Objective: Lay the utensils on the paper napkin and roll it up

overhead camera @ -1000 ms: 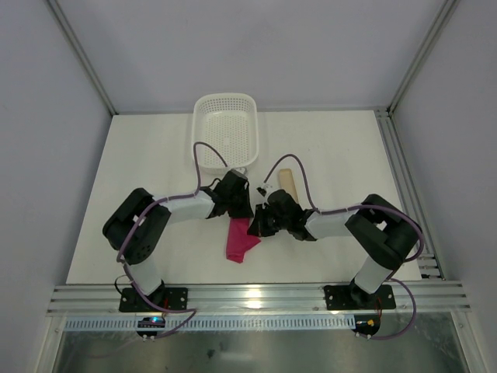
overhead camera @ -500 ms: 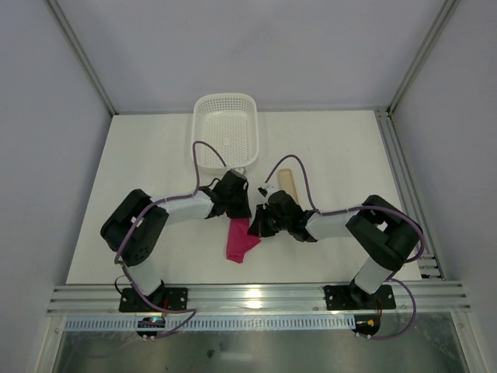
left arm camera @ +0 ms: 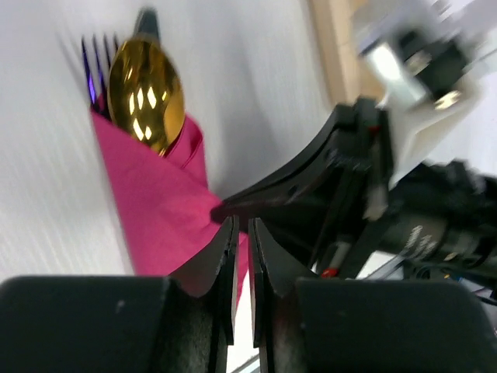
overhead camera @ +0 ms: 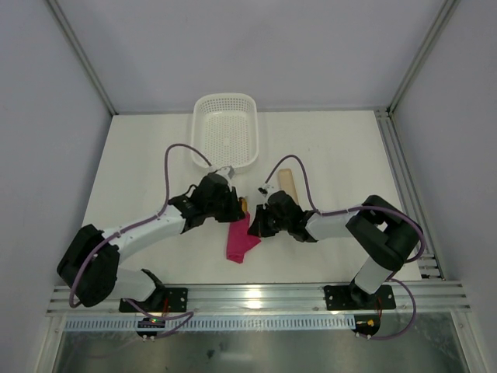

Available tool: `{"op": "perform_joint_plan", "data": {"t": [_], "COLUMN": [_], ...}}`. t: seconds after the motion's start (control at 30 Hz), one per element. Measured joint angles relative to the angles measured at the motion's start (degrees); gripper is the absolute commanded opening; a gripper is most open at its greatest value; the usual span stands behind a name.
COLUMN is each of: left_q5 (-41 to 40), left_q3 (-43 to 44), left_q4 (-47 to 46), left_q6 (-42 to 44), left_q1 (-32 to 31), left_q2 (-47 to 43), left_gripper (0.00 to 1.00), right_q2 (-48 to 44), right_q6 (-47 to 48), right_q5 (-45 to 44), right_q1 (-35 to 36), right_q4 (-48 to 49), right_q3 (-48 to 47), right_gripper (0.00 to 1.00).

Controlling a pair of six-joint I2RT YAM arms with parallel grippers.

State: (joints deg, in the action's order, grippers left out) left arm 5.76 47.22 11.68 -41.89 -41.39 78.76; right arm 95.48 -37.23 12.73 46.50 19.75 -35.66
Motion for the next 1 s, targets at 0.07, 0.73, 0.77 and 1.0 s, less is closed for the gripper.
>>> {"op": "perform_joint_plan", "data": {"t": [0.07,0.73,0.77,1.0], "left_q5": [0.44,2.32,2.21,1.64], "left_q3": [-3.85,-14.62,-14.82,-16.9], "left_q4": [-0.04,-5.95,-6.29,-9.35], "left_q6": [-0.5,-6.36,-6.64,-8.26], "left_q1": [-0.13,-8.94,-9.2,-9.88], "left_q2": [-2.01,-3.41,-2.75,0.55], "left_gripper": [0.12,0.09,0.09,0.08], "right_q2": [0.0,-0.22,-0.37,-3.61], "right_q6": [-0.07,-0.37,-0.24,0.37], "right_q5": [-0.07,-1.44,-1.7,-5.05], "right_q1": [0.04,0.31,0.31,0.31], "right_q4": [0.0,-2.78,-3.72,-12.63], "right_q3": [0.02,-1.33,-1.66,-2.93], "right_gripper": [0.04,0.07,0.07,0.14]}}
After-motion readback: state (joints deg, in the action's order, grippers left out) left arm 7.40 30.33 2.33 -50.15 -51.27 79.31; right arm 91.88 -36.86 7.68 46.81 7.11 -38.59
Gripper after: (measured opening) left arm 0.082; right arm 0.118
